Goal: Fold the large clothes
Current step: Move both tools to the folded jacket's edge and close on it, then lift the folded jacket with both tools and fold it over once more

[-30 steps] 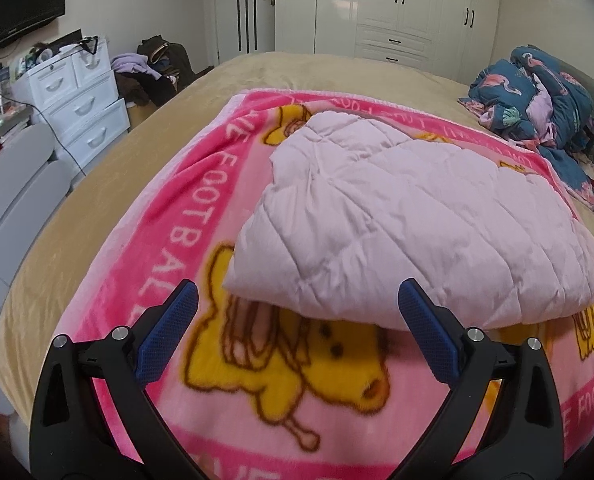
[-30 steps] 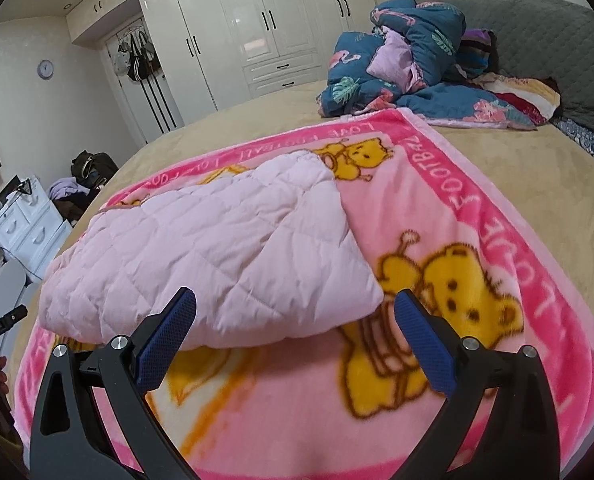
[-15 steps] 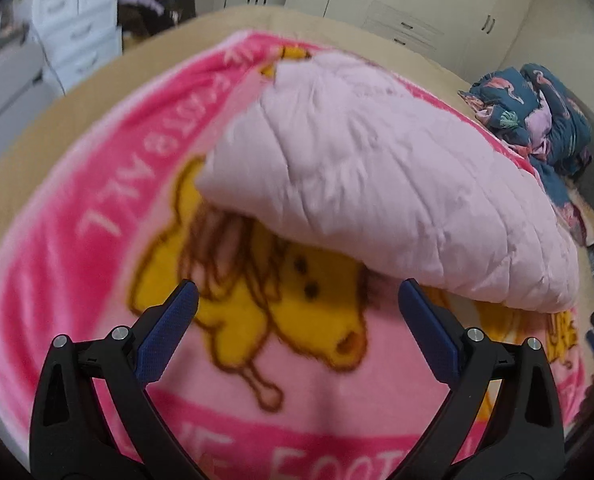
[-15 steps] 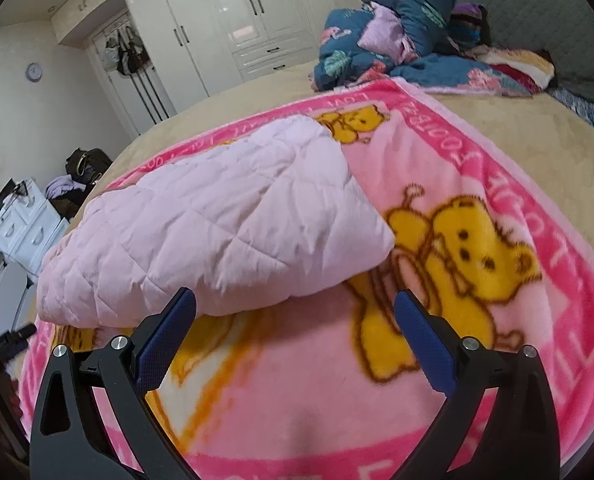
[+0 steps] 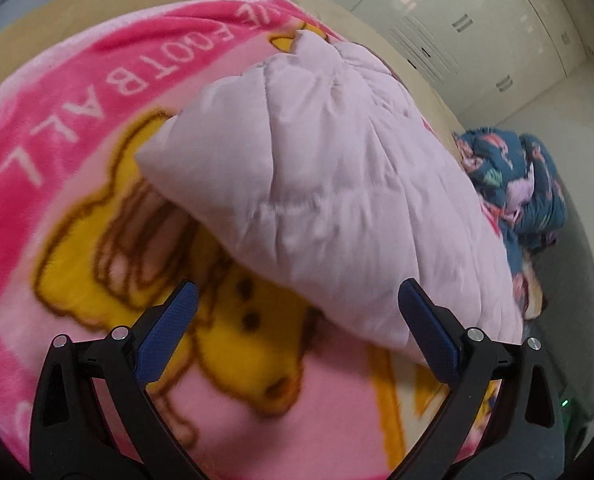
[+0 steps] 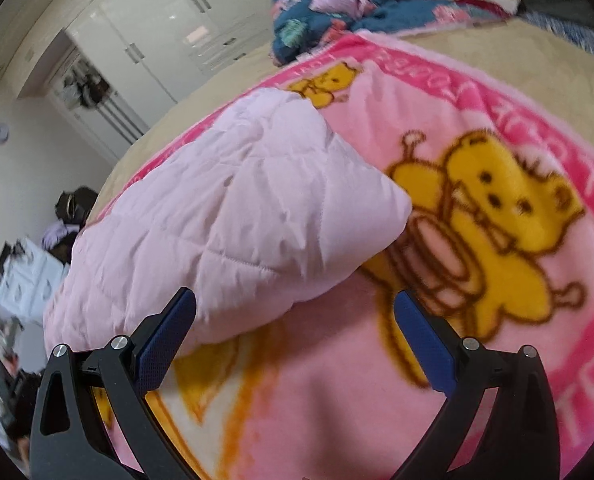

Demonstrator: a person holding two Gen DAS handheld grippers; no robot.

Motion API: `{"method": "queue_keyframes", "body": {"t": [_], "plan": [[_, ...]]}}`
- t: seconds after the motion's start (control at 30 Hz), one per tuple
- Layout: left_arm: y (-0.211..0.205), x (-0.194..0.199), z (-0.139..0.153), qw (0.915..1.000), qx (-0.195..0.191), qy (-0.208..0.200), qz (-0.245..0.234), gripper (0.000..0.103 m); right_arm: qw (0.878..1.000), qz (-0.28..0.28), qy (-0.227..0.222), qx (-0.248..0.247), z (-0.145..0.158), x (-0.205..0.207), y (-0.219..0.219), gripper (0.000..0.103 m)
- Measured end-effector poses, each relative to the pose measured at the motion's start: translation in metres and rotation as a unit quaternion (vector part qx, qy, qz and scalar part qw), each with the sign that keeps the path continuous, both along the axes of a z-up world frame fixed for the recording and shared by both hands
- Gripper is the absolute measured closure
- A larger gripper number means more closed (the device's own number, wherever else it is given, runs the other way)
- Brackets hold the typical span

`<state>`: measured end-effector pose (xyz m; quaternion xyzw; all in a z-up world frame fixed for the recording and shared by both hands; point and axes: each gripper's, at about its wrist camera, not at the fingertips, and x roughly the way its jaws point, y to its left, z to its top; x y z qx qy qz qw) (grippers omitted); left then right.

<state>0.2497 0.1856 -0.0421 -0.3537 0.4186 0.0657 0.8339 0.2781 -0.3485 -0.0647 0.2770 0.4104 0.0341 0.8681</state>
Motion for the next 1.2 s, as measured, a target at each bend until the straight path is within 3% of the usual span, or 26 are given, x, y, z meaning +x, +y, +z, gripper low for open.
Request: {"method": "queue_keyframes", "body": {"t": [0.23, 0.7, 1.03, 1.1, 1.2], "plan": [[0.003, 0.028, -0.005, 0.9999, 0.002, -0.002, 0.013, 0.009, 0.997, -0.031, 0.020, 0.067, -0.017, 0.030, -0.007, 0.004], [0.017, 0.061, -0.027, 0.9987, -0.043, -0.004, 0.027, 0.008, 0.994, -0.039, 0.025, 0.102, -0.036, 0.065, -0.006, 0.004], [0.010, 0.078, -0.024, 0.9997, 0.001, -0.001, 0.025, 0.009, 0.993, -0.027, 0.006, 0.111, -0.041, 0.086, 0.000, 0.004], [0.007, 0.079, -0.019, 0.9995, 0.019, -0.004, 0.024, 0.016, 0.994, -0.016, -0.002, 0.109, -0.039, 0.090, 0.001, 0.006], [-0.003, 0.080, -0.006, 0.9980, 0.059, -0.012, 0.018, 0.034, 0.995, 0.011, -0.020, 0.097, -0.031, 0.092, 0.004, 0.024]]}}
